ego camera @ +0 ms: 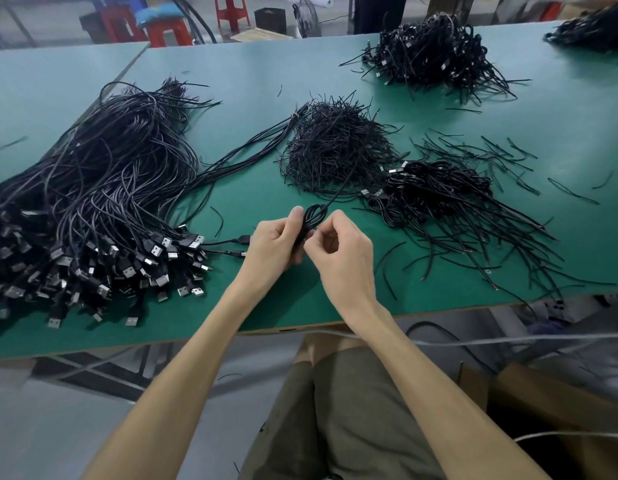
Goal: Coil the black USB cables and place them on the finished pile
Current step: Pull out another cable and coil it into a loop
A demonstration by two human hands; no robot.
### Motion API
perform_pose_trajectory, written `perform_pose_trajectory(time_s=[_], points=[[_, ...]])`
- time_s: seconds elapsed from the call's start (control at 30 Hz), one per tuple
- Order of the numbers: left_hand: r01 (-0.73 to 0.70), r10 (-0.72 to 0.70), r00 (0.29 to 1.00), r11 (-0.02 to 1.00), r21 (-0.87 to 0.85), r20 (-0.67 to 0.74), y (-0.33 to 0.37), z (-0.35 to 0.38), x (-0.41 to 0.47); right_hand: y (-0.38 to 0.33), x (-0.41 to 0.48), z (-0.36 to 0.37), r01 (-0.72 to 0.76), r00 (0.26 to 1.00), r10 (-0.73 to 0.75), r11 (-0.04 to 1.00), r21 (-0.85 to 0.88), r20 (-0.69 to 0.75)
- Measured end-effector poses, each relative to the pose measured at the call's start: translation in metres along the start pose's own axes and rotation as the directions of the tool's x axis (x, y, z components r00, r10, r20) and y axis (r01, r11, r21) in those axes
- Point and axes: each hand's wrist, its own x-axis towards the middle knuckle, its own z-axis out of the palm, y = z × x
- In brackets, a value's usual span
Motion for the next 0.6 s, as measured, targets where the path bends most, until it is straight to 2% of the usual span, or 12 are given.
perform_pose_trajectory(time_s=[0.2, 0.3, 0.4, 0.6], points=[[-0.127, 0.129, 0.989, 0.991, -0.035, 0.077, 0.0017, -0.0004, 0.0002, 0.0016, 0.0016, -0.0022, -0.077, 0.997, 0.077, 0.992, 0.096, 0.002], [-0.159, 0.155, 0.980, 0.987, 0.022, 0.124, 0.0001, 0.0011, 0.0004, 0.0027, 0.0030, -0.0032, -0.125, 0.991, 0.129, 0.982, 0.139, -0.022], [-0.183, 0.176, 0.978, 0.981, 0.063, 0.109, -0.0005, 0.0004, 0.0001, 0.0036, 0.0039, -0.0021, -0.160, 0.987, 0.160, 0.979, 0.128, 0.005], [-0.159, 0.157, 0.984, 0.987, 0.013, 0.087, 0.0000, 0.0005, -0.0003, 0.0031, 0.0044, -0.0019, -0.156, 0.987, 0.152, 0.983, 0.100, 0.042]])
